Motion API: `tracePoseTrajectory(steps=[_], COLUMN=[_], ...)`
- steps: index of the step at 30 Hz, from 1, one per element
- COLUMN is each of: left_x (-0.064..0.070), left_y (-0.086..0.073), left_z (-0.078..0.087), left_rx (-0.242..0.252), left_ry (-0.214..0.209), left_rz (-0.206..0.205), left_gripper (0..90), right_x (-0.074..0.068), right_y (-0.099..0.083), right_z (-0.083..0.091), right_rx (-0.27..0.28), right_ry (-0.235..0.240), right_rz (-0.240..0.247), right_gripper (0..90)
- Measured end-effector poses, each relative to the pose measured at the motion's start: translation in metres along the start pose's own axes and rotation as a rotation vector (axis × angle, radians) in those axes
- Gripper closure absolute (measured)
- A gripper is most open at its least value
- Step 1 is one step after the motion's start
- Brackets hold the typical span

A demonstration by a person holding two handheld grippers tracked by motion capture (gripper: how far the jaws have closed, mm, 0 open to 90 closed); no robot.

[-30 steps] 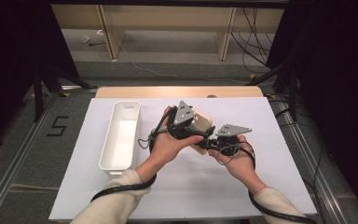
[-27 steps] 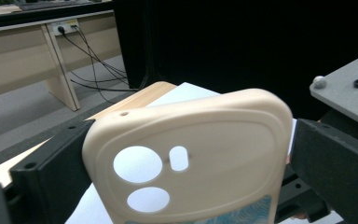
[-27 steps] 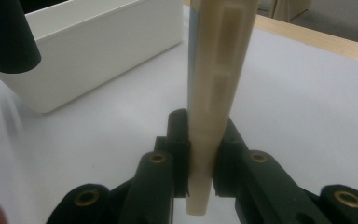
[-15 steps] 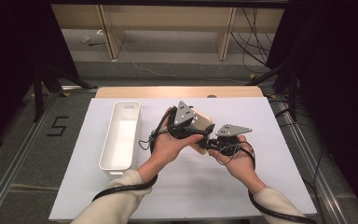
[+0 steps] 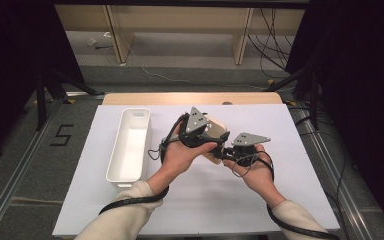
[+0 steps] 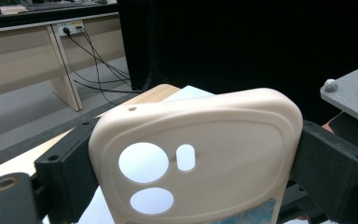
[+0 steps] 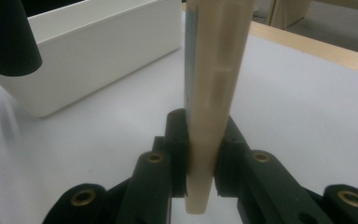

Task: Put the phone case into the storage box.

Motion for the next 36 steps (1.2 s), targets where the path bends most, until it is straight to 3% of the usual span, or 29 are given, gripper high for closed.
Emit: tracePoseTrajectory(steps=[6,13,17,21,36], left_x=[0.0,-0.004,-0.006,-0.009,-0.016], left_y=[0.003,0.006,0.007,0.008,0.011], left_z=[0.0,0.003,0.004,0.006,0.012], left_rx=[0.01,0.014,0.018,0.021,0.032], left_ry=[0.007,0.019,0.024,0.03,0.047], left_rz=[0.006,0.009,0.015,0.016,0.017], left_gripper=[10.2,10.3,10.3,10.3,10.4], right_x=[0.001,0.003,0.004,0.006,0.009], right_y=[0.001,0.0,-0.003,-0.004,-0.008], right_z=[0.001,0.002,0.003,0.006,0.016], right_rx=[0.018,0.046,0.057,0.073,0.102], right_ry=[-0.005,0.002,0.0,0.008,0.007], right_rz=[0.002,-0.009,-0.001,0.0,0.008], right_gripper=[69.2,35.7,21.9,16.2,11.2])
Point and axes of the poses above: each handheld gripper's, and its own axes: z roughly backward along the jaws, y roughly out of its top, x roughly to its right, the point moved 2 cm from there along -z, roughly forward along the jaws, and after that the axes turned 3 degrees about -z, right-handed, at the moved point
